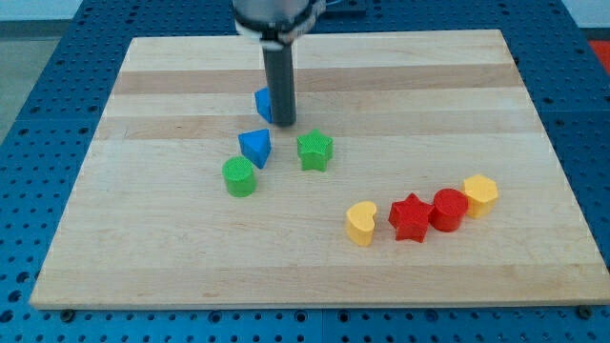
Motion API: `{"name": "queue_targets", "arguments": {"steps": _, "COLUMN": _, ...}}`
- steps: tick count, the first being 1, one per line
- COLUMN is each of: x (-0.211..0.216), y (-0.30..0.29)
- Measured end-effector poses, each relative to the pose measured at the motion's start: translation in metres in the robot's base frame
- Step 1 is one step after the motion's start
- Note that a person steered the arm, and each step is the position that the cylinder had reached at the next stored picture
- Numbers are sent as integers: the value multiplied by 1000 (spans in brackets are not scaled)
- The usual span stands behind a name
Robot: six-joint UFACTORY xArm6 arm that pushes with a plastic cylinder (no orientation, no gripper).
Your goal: Move the blue triangle to the top left of the green circle
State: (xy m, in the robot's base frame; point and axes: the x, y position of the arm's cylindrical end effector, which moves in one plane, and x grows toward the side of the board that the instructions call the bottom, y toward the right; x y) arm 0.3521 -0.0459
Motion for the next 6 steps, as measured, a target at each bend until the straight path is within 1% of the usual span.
{"name": "queue_targets", "arguments": {"steps": 1, "x": -11, "y": 0}}
{"name": "queue_targets", "arguments": {"steps": 3, "x": 51, "y": -3}}
{"name": "queue_targets", "arguments": {"steps": 5, "x": 96, "y": -1}}
{"name": "queue_targets", "arguments": {"steps": 6, "x": 100, "y": -7}}
